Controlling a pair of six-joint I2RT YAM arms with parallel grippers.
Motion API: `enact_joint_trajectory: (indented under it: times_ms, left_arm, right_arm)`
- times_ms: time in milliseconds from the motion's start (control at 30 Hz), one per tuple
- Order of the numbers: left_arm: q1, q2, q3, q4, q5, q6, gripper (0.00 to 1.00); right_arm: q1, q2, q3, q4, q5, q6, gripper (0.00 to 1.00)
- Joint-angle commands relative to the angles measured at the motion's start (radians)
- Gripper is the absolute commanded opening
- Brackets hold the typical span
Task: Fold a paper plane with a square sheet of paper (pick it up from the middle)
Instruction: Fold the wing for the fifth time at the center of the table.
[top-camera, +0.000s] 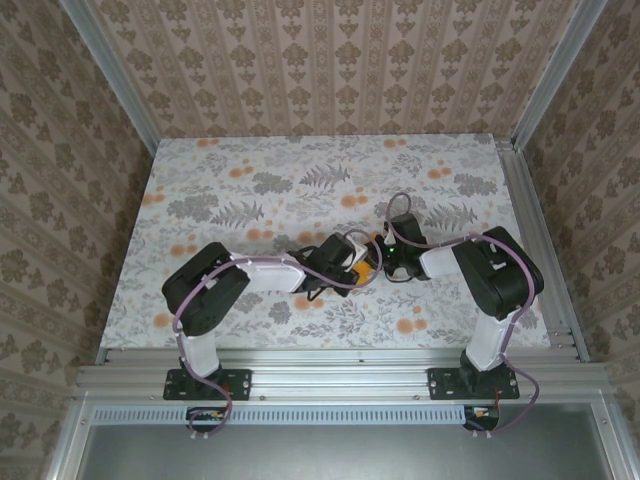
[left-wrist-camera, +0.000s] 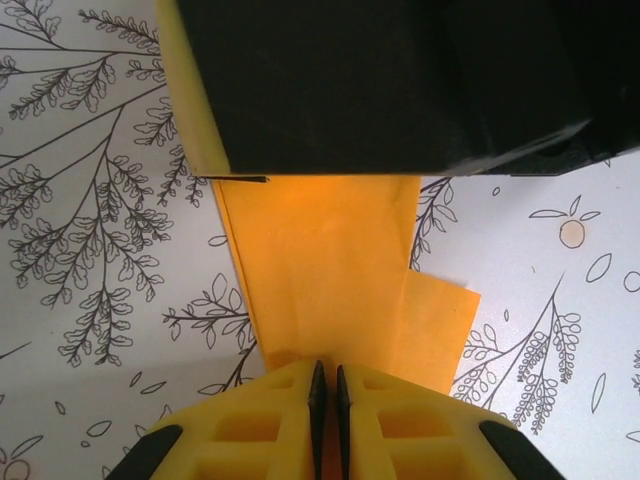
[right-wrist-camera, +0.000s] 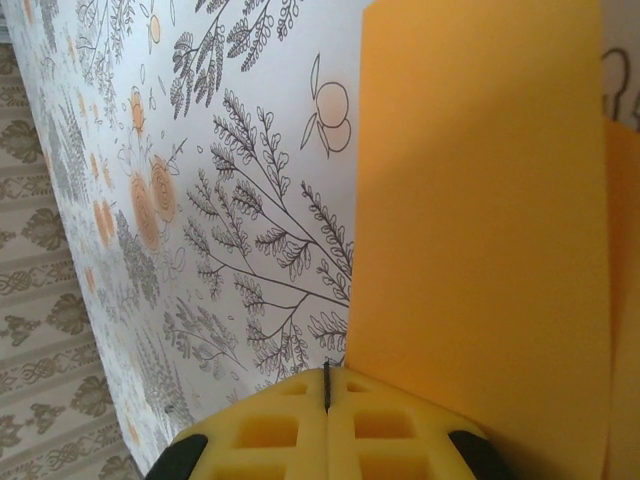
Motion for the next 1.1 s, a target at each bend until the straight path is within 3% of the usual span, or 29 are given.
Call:
enact_joint_trajectory:
  times_ms: [0,333,1067]
  left_arm:
    - [-0.042,0.054,-0.046,-0.316,-0.032,-0.022,0.15]
    - [-0.1,0.048,-0.058,-0.348,-0.06,-0.08,0.15]
    - [-0.254,-0.03,-0.12,-0.422,-0.124,-0.256,0.15]
  right_arm:
    - [-0.016,0.021,-0.033,-0.185,0.2,-0.05,0.0]
    - [-0.017,0.023,-0.046,-0.188,0.257,-0.054,0.0]
    - [-0.026,0.085,-0.057,-0.104,0.241,-0.046,0.0]
